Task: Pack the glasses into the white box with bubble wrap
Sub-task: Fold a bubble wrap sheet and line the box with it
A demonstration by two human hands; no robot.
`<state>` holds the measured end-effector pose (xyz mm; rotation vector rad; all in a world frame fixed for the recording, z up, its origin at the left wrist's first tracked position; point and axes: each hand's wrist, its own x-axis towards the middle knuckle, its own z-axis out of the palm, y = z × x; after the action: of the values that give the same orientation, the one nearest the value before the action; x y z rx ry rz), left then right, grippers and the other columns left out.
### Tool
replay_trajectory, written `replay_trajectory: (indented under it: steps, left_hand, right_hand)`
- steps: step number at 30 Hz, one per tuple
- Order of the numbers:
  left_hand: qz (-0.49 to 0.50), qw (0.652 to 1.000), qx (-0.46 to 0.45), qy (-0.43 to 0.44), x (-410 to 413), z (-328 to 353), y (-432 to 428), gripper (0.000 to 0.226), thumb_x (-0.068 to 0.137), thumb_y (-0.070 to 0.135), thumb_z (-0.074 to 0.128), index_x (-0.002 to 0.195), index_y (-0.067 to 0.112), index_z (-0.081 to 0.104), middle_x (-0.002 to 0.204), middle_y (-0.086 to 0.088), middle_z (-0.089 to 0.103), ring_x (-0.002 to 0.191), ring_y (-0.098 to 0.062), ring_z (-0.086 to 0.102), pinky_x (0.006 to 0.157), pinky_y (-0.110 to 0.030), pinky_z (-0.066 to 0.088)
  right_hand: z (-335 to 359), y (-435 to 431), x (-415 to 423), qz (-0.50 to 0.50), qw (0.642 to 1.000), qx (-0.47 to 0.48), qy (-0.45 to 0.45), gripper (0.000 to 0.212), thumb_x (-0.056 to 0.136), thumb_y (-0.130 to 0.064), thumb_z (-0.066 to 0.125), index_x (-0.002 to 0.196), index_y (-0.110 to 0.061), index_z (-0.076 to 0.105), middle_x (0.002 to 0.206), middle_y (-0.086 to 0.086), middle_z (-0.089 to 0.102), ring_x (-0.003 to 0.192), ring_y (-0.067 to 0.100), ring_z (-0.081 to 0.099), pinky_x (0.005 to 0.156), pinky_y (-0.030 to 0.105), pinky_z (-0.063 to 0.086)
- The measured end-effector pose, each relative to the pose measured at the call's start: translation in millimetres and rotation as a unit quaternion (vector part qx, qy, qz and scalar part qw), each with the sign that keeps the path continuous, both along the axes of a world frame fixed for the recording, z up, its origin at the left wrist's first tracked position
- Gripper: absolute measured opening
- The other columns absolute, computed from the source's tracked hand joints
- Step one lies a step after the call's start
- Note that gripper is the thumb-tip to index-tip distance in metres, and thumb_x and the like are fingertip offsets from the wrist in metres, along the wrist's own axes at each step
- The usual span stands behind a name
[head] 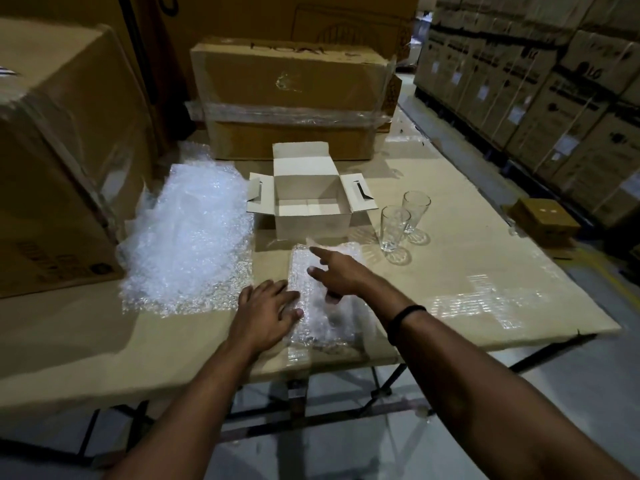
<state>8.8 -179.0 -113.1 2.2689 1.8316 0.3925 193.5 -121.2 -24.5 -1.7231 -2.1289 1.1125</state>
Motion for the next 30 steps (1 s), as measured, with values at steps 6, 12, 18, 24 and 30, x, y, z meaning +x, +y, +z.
replay_trajectory:
  steps: [6, 12, 18, 24, 30]
  left_hand:
    - [0.003, 1.0, 0.001, -0.02, -0.2, -1.7, 0.6, 0.068, 0.083, 0.067, 0.024, 0.135, 0.035, 0.054, 0.151, 0.005, 0.042, 0.142, -0.017, 0.029, 0.114, -0.043, 0.015]
    - [-0.001, 0.999, 0.006, -0.048, -2.0, -1.0, 0.6, 0.052, 0.088, 0.047, 0.034, 0.135, 0.035, 0.055, 0.149, 0.006, 0.045, 0.141, -0.017, 0.03, 0.111, -0.04, 0.012]
    - [-0.015, 0.999, -0.003, -0.031, -1.3, 7.8, -3.1, 0.052, 0.079, 0.042, 0.04, 0.126, 0.041, 0.061, 0.148, 0.007, 0.045, 0.138, -0.017, 0.031, 0.107, -0.035, 0.01]
    - [-0.003, 0.999, 0.004, -0.044, -1.9, 8.2, -3.3, 0.051, 0.078, 0.043, 0.042, 0.124, 0.04, 0.063, 0.148, 0.005, 0.044, 0.138, -0.016, 0.03, 0.106, -0.034, 0.009]
    - [0.022, 0.997, -0.001, -0.074, -2.4, 3.1, -2.2, 0.051, 0.079, 0.049, 0.044, 0.125, 0.038, 0.062, 0.146, 0.007, 0.045, 0.137, -0.014, 0.03, 0.107, -0.035, 0.011]
  right_hand:
    - [-42.3, -14.3, 28.6, 0.046, 0.97, 0.19, -0.145, 0.056, 0.1, -0.044, 0.04, 0.148, -0.016, 0.034, 0.153, 0.007, 0.037, 0.14, 0.024, 0.035, 0.112, 0.038, 0.03]
    - [-76.7, -22.6, 35.1, 0.078, 0.963, 0.149, -0.21, 0.069, 0.099, -0.056, 0.022, 0.155, -0.018, 0.008, 0.163, 0.0, 0.003, 0.15, 0.017, -0.001, 0.12, 0.042, -0.002]
    - [-79.7, -16.2, 26.8, 0.066, 0.955, 0.15, -0.249, 0.069, 0.099, -0.057, 0.018, 0.155, -0.018, 0.006, 0.163, 0.001, 0.002, 0.15, 0.017, -0.002, 0.12, 0.044, -0.003]
    - [-51.1, -27.9, 22.0, -0.02, 0.946, 0.276, -0.168, 0.059, 0.099, -0.051, 0.036, 0.147, -0.015, 0.037, 0.156, 0.006, 0.031, 0.146, 0.023, 0.022, 0.118, 0.041, 0.016]
    - [-38.0, -71.7, 28.2, 0.078, 0.932, 0.208, -0.286, 0.077, 0.075, -0.079, 0.049, 0.13, -0.026, 0.054, 0.134, 0.004, 0.049, 0.121, 0.027, 0.042, 0.099, 0.041, 0.036]
